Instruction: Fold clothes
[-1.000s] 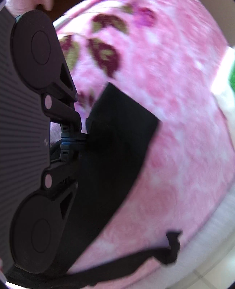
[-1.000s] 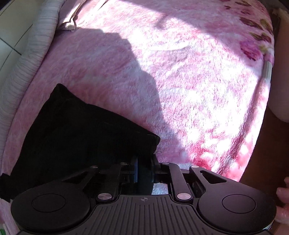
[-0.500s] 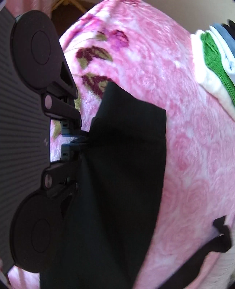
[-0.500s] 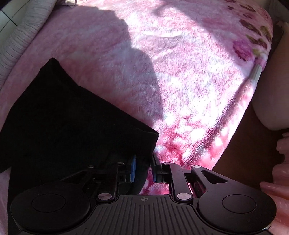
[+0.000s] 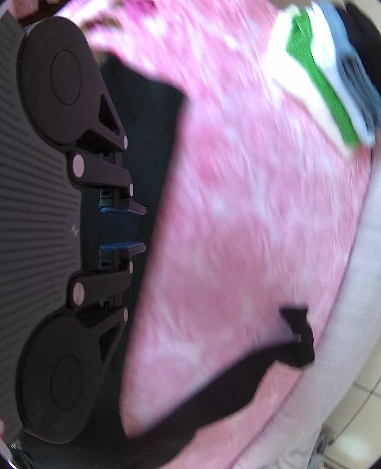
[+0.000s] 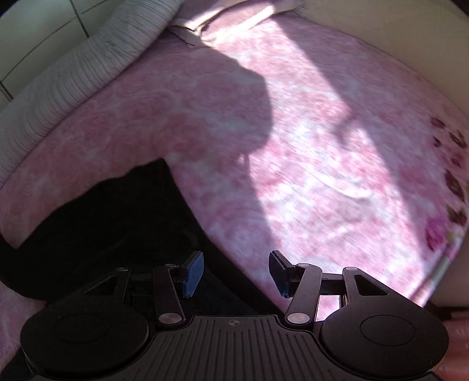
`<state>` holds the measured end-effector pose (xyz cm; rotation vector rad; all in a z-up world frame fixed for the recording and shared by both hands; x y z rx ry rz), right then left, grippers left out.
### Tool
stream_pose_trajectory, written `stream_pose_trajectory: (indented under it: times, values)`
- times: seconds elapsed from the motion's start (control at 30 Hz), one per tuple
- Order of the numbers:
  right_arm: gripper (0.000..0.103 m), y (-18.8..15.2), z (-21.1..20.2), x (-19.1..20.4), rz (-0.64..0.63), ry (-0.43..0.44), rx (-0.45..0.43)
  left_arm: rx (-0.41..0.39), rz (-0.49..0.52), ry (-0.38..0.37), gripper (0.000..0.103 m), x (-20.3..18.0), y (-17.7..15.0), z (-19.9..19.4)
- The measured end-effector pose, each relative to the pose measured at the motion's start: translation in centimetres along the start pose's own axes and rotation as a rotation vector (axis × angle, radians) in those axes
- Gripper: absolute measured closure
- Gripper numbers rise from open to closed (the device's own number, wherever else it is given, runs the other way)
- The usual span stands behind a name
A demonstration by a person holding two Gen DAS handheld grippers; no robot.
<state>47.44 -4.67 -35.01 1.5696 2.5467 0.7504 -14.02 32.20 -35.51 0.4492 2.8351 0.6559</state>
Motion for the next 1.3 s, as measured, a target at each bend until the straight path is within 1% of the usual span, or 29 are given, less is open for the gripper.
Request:
stream_pose_trajectory:
  times: [0.07, 0.13, 0.17, 0.23, 0.37, 0.43, 0.47, 0.5, 0.6, 0.73, 0.87, 0.93, 0.97, 1.0, 1.07, 1.13, 1.2, 1.27, 1.3]
  values:
    - [0.050, 2.3, 2.5, 0.4, -0.027, 0.048, 0.002, -0.008, 0.008, -0.038, 0.084, -2.9, 1.9, 1.4]
    - [0.050, 4.3, 4.7, 1.4, -0.055, 0.094, 0.007, -0.044, 0.039, -0.058, 0.079, -5.7, 3.9, 2.6]
    - [0.050, 5.2, 5.7, 1.9, -0.072, 0.115, 0.012, -0.063, 0.056, -0.067, 0.072, -7.1, 4.9, 3.2]
    - [0.050, 6.7, 7.8, 2.8, -0.090, 0.144, 0.027, -0.082, 0.079, -0.069, 0.070, -9.2, 6.6, 4.5]
    - [0.050, 8.2, 11.3, 2.9, -0.048, 0.195, 0.097, -0.090, 0.022, -0.097, 0.067, -11.2, 9.7, 7.2]
    - [0.050, 8.4, 12.4, 2.7, -0.022, 0.218, 0.120, -0.093, -0.010, -0.111, 0.066, -12.1, 11.3, 8.5]
    - [0.050, 8.5, 12.7, 2.7, -0.016, 0.226, 0.125, -0.100, -0.007, -0.105, 0.064, -12.4, 12.1, 9.2]
    - [0.050, 8.6, 13.0, 2.7, -0.016, 0.225, 0.129, -0.113, 0.020, -0.085, 0.062, -12.7, 12.9, 9.9]
    - [0.050, 8.5, 13.2, 3.0, -0.026, 0.212, 0.133, -0.141, 0.160, -0.001, 0.062, -13.5, 15.3, 12.6]
    - [0.049, 8.2, 12.9, 3.0, -0.020, 0.212, 0.133, -0.171, 0.315, 0.053, 0.061, -14.6, 17.7, 15.6]
    - [0.049, 8.1, 12.5, 3.1, 0.033, 0.212, 0.110, -0.201, 0.467, 0.104, 0.061, -15.7, 20.2, 18.7]
    - [0.048, 8.2, 12.3, 3.0, 0.086, 0.224, 0.089, -0.216, 0.543, 0.129, 0.066, -16.3, 21.4, 20.2]
    - [0.047, 8.3, 12.4, 3.0, 0.117, 0.234, 0.081, -0.220, 0.558, 0.122, 0.084, -16.2, 21.6, 20.2]
    - [0.047, 8.4, 12.5, 2.9, 0.145, 0.238, 0.078, -0.224, 0.565, 0.110, 0.099, -16.1, 21.7, 19.9]
    - [0.046, 8.5, 13.0, 2.8, 0.195, 0.240, 0.075, -0.232, 0.579, 0.084, 0.099, -15.8, 21.9, 19.4]
    - [0.046, 8.6, 13.4, 3.0, 0.215, 0.258, 0.085, -0.240, 0.593, 0.059, 0.100, -15.5, 22.1, 18.9]
    - [0.046, 8.4, 13.8, 3.4, 0.206, 0.266, 0.102, -0.262, 0.556, 0.060, 0.100, -14.1, 22.1, 16.9]
    - [0.047, 7.9, 14.3, 3.9, 0.178, 0.261, 0.120, -0.282, 0.510, 0.077, 0.100, -12.3, 22.1, 14.5]
    - [0.069, 7.7, 14.5, 4.2, 0.151, 0.251, 0.121, -0.292, 0.486, 0.087, 0.100, -11.3, 22.1, 13.2]
Point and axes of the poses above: each gripper's, at about its wrist camera, not at the fingertips, and z roughly the way its jaws point, x to its left, y to its top, the point moved 4 cm from there along z, roughly the way its jaws point, and after that the axes turned 3 degrees about z, right-handed, at the moved point
